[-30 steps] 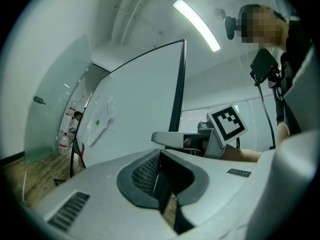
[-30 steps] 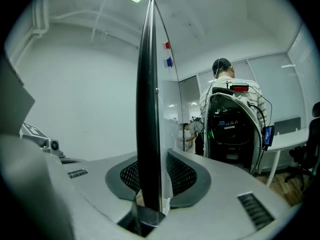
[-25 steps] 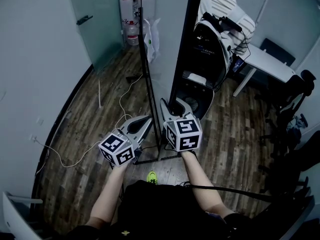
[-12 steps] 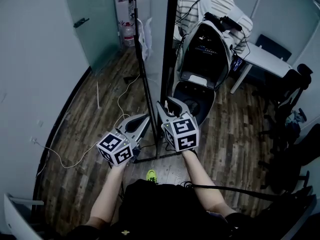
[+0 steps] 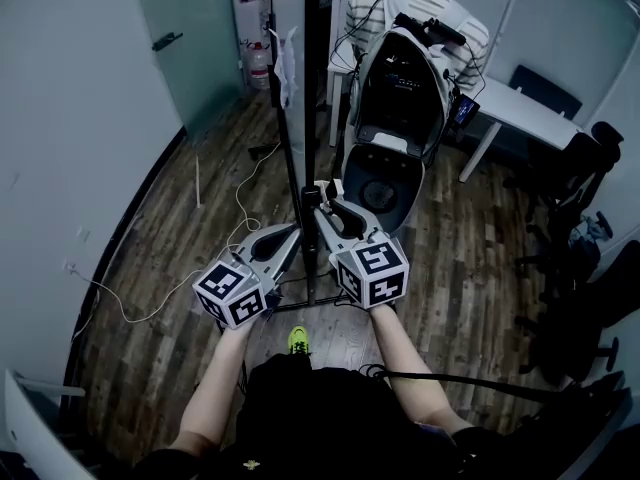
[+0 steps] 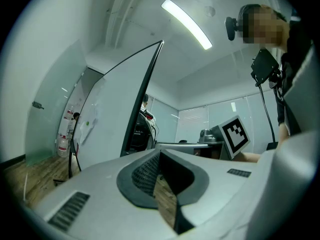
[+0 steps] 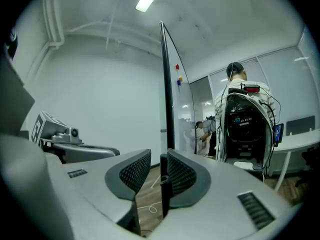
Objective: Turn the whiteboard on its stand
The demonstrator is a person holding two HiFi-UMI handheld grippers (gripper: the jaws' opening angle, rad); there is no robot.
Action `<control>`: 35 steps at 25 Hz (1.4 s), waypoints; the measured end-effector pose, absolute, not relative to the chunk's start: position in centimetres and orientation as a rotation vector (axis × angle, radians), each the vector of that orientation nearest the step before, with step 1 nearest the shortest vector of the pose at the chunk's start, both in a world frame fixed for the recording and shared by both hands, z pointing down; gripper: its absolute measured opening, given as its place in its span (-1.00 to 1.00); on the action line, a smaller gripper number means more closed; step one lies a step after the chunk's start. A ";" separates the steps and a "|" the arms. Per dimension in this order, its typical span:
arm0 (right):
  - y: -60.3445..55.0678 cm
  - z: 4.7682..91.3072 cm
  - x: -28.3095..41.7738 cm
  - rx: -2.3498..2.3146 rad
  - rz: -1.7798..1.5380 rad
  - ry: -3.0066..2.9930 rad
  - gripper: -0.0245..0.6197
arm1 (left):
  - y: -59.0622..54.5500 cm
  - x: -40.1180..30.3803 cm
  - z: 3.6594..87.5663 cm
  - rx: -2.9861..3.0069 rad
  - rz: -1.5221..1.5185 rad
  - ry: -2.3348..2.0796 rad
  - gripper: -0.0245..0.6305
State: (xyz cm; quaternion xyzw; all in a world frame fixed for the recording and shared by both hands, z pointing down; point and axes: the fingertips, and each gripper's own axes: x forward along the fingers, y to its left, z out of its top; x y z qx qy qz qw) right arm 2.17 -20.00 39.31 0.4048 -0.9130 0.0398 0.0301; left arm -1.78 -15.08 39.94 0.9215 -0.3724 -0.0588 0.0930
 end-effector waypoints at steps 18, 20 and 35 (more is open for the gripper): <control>-8.2 41.2 4.6 1.150 0.157 -2.830 -0.85 | -3.2 0.4 40.9 2.665 -0.187 -1.197 -0.87; -7.2 41.1 3.9 1.141 0.160 -2.825 -0.85 | -2.5 -0.2 40.8 2.656 -0.191 -1.198 -0.87; -0.1 41.7 4.2 1.054 0.197 -2.832 -0.85 | 2.5 1.1 40.5 2.686 -0.206 -1.092 -0.87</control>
